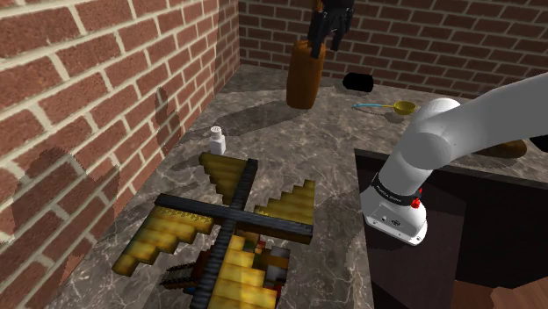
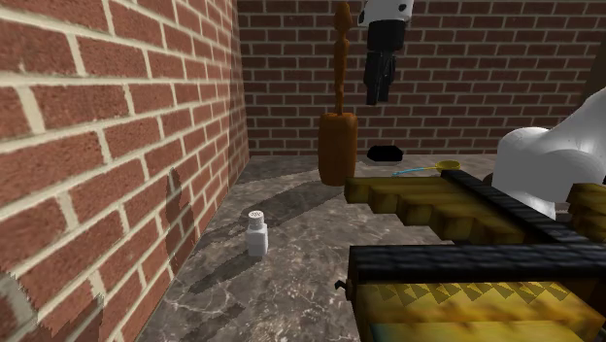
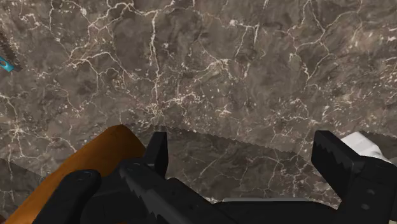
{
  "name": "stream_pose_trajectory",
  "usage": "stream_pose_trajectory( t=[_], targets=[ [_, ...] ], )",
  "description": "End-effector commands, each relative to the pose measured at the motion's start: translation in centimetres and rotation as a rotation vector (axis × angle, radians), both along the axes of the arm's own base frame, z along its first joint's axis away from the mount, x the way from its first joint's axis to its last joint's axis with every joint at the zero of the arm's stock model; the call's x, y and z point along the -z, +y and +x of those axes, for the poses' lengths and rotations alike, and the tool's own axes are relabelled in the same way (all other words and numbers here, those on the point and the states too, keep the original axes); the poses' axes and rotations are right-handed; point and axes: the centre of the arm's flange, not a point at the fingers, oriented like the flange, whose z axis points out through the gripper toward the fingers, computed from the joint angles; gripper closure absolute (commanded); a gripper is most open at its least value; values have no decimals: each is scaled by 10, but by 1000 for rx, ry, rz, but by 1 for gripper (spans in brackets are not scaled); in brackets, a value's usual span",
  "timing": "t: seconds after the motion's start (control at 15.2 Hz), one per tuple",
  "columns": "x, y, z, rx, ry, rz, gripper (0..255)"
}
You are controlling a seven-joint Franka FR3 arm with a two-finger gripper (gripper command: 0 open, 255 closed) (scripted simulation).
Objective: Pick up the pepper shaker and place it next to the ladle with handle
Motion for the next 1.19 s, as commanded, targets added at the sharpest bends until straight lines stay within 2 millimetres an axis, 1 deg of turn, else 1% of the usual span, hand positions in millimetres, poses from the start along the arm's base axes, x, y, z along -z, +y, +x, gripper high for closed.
stream_pose_trajectory(
  t=[0.0,0.59,1.12],
  targets=[
    [0,0,0,0,0,0,0],
    [61,75,80,-41,63,-6,0],
    [120,144,145,-77,120,-12,0]
  ],
)
